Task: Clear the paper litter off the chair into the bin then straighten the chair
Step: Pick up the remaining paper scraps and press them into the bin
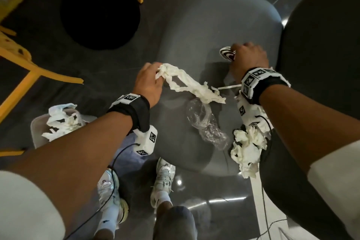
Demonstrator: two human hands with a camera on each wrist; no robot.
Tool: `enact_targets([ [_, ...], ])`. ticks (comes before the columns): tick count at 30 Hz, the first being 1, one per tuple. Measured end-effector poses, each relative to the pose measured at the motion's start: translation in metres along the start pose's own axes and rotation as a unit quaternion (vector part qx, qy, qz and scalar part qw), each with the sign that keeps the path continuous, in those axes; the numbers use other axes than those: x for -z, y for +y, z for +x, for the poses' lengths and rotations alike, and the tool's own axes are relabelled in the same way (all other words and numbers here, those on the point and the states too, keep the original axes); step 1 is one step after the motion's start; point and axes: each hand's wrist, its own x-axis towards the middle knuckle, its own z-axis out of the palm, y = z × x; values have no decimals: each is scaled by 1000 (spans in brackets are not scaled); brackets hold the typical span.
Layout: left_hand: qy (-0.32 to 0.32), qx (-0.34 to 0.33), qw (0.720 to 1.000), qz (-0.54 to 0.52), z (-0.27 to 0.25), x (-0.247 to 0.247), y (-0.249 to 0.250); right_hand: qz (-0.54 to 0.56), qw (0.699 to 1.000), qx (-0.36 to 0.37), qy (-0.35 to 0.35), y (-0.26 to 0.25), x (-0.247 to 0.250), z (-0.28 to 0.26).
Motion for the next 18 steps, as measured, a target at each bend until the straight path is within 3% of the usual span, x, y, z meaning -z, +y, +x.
enact_targets([
  [5,34,-11,999,22,9,48,-13,70,995,58,28,-68,5,-4],
  [11,63,33,997,42,-18,97,-66,87,989,115,-17,-149,-10,-22],
  [18,84,105,990,49,-73,160,-155,114,970,180,-118,-269,-45,-54],
])
